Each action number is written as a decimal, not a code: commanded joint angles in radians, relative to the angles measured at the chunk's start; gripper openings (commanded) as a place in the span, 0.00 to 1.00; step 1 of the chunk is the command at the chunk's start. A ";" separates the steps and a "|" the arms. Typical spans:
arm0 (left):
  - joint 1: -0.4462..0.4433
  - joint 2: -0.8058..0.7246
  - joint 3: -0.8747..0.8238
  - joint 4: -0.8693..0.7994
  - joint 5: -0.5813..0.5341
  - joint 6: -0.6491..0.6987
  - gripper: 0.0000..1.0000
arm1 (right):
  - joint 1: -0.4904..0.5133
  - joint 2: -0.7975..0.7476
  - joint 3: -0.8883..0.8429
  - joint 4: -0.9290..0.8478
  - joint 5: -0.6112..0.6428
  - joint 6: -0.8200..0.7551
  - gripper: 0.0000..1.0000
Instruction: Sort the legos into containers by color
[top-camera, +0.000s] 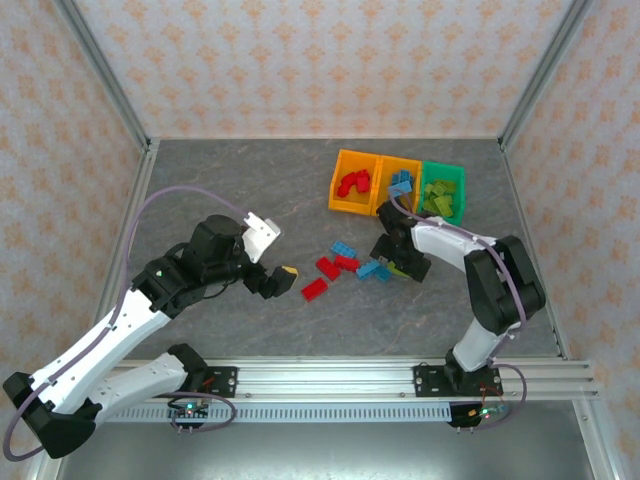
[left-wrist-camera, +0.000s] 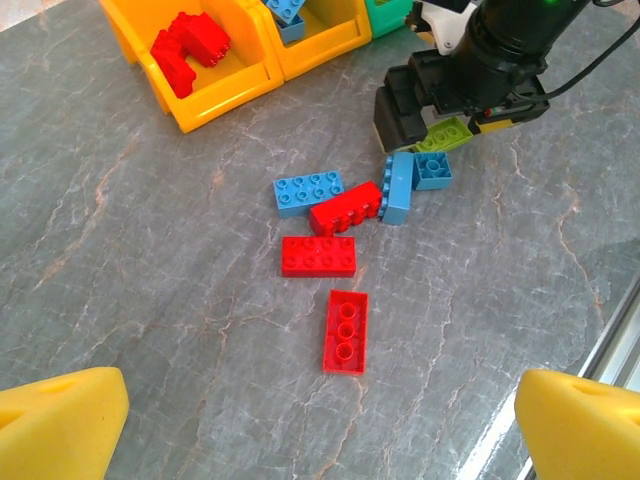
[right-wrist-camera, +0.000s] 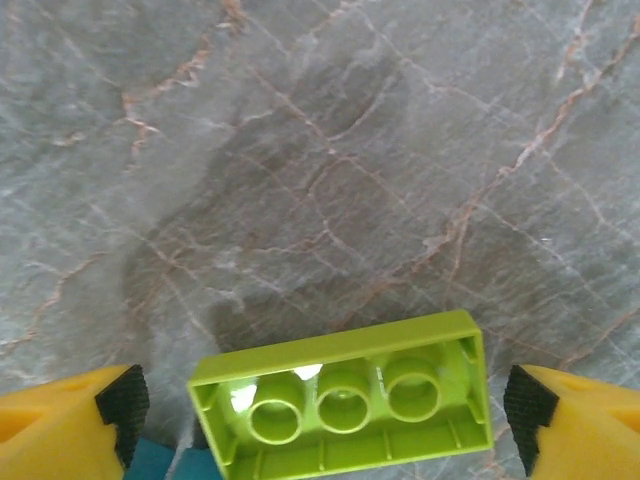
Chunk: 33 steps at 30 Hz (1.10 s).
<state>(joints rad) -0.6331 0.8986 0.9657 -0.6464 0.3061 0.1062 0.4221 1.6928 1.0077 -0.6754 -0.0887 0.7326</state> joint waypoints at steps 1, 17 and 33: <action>-0.005 -0.024 -0.013 -0.034 -0.028 0.006 1.00 | -0.010 0.005 -0.022 -0.015 0.018 0.010 0.86; -0.005 -0.030 -0.024 -0.040 -0.033 0.000 1.00 | -0.052 -0.185 -0.033 -0.013 0.043 0.106 0.58; -0.005 -0.025 -0.014 -0.029 -0.070 -0.015 1.00 | -0.430 0.117 0.554 -0.118 -0.047 0.031 0.56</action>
<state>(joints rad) -0.6331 0.8860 0.9474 -0.6647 0.2726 0.1028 0.0124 1.6871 1.4483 -0.7143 -0.0868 0.8104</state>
